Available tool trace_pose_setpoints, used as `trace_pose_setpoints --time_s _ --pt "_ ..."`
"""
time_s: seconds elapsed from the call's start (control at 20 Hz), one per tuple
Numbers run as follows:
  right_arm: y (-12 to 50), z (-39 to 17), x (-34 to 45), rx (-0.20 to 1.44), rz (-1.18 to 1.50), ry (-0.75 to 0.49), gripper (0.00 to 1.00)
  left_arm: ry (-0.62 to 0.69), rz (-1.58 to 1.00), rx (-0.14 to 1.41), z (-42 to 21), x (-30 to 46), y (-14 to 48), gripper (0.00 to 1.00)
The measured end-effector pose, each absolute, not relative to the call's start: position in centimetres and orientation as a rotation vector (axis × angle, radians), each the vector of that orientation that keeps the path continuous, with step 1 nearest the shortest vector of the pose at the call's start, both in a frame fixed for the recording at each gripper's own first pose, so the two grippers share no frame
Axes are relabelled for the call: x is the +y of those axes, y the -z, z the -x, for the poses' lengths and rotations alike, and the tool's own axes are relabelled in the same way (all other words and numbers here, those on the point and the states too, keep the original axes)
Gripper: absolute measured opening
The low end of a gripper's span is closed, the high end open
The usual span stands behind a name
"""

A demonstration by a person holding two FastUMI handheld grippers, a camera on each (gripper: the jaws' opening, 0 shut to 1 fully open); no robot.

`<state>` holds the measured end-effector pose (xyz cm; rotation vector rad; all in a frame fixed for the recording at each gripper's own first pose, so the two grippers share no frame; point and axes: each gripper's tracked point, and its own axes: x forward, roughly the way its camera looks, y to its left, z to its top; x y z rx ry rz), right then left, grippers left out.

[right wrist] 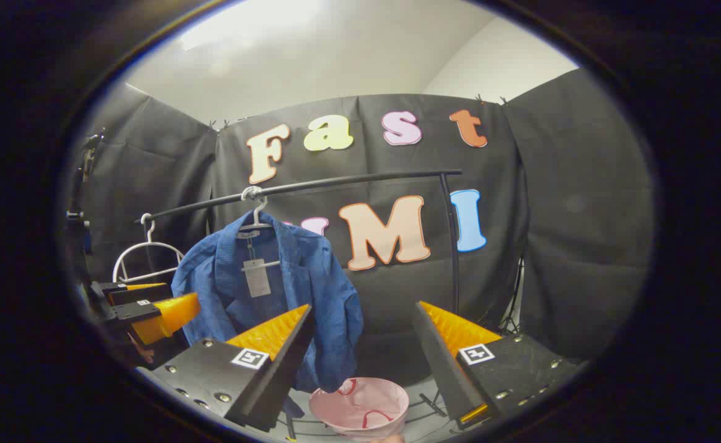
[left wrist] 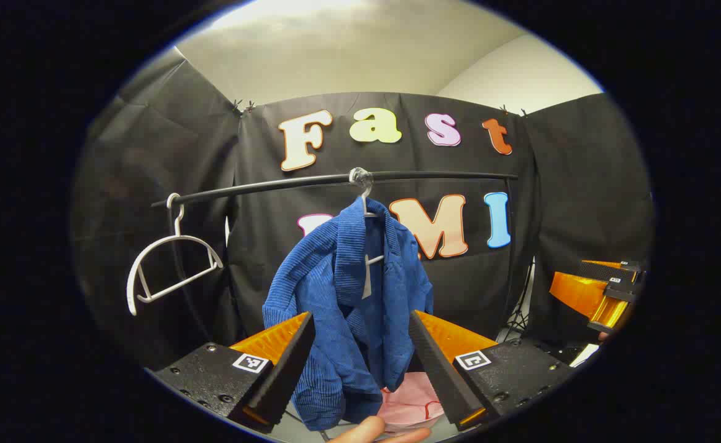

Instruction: Grasp the clothes on the hanger with both hands and then place them into the laundry hamper below.

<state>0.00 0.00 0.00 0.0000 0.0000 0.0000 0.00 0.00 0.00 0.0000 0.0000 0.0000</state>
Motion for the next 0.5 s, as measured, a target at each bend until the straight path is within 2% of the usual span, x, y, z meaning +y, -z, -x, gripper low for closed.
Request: trace_pose_setpoints --time_s 0.1,0.15,0.35,0.4,0.5 --pt "0.3 -0.5 -0.1 0.003 0.018 0.010 0.93 -0.009 0.000 0.001 -0.4 0.4 0.2 0.94" --pt "0.4 -0.8 0.0 0.006 0.013 0.006 0.96 -0.012 -0.001 0.008 -0.5 0.6 0.4 0.95" --pt "0.4 -1.5 0.5 0.010 0.013 -0.012 0.94 0.001 0.016 0.030 -0.7 -0.2 1.3 0.96" --pt "0.4 -1.8 0.7 0.008 0.011 -0.018 1.00 -0.002 0.019 0.031 -0.8 -0.3 1.5 0.96" --pt "0.2 -2.1 1.0 0.003 0.007 -0.042 0.94 -0.017 0.022 0.032 -1.0 -0.5 1.5 0.96"
